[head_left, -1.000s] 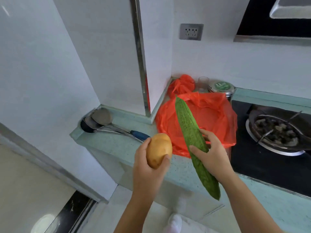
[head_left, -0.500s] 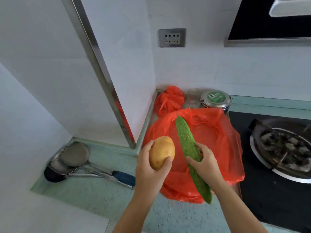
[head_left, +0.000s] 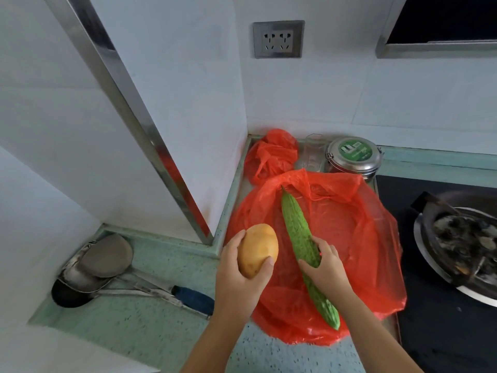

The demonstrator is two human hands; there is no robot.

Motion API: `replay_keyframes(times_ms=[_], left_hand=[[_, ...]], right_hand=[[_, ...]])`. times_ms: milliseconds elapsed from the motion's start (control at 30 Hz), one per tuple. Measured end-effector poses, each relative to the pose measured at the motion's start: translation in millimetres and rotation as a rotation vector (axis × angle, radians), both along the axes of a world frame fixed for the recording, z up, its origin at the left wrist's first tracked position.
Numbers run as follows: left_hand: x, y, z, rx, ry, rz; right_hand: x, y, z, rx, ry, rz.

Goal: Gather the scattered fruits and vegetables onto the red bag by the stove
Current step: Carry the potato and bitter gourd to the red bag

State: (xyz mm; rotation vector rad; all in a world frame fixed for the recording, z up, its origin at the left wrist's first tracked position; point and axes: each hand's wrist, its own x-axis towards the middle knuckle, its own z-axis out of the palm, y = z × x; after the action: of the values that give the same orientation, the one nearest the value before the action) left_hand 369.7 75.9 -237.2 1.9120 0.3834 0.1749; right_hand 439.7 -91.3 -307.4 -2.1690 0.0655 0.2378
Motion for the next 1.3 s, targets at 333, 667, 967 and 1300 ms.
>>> replay_keyframes(times_ms=[333,667,967,1300], left_hand=[[5,-13,-10,0.057,0.007,-0.075],[19,-28,-19,0.186,-0.056,-0.165],[71,-63,-27,0.254,-0.121,-0.340],[148,-101,-55,0.334,-0.059,-0.518]], right_hand=[[-5,-11,-6,-0.027,0.019,0.034],[-24,-42,28,-0.244,-0.257,0.001],[-29,-64,56,-0.488,-0.344,-0.120],[2,-79,53,-0.624,-0.310,-0.214]])
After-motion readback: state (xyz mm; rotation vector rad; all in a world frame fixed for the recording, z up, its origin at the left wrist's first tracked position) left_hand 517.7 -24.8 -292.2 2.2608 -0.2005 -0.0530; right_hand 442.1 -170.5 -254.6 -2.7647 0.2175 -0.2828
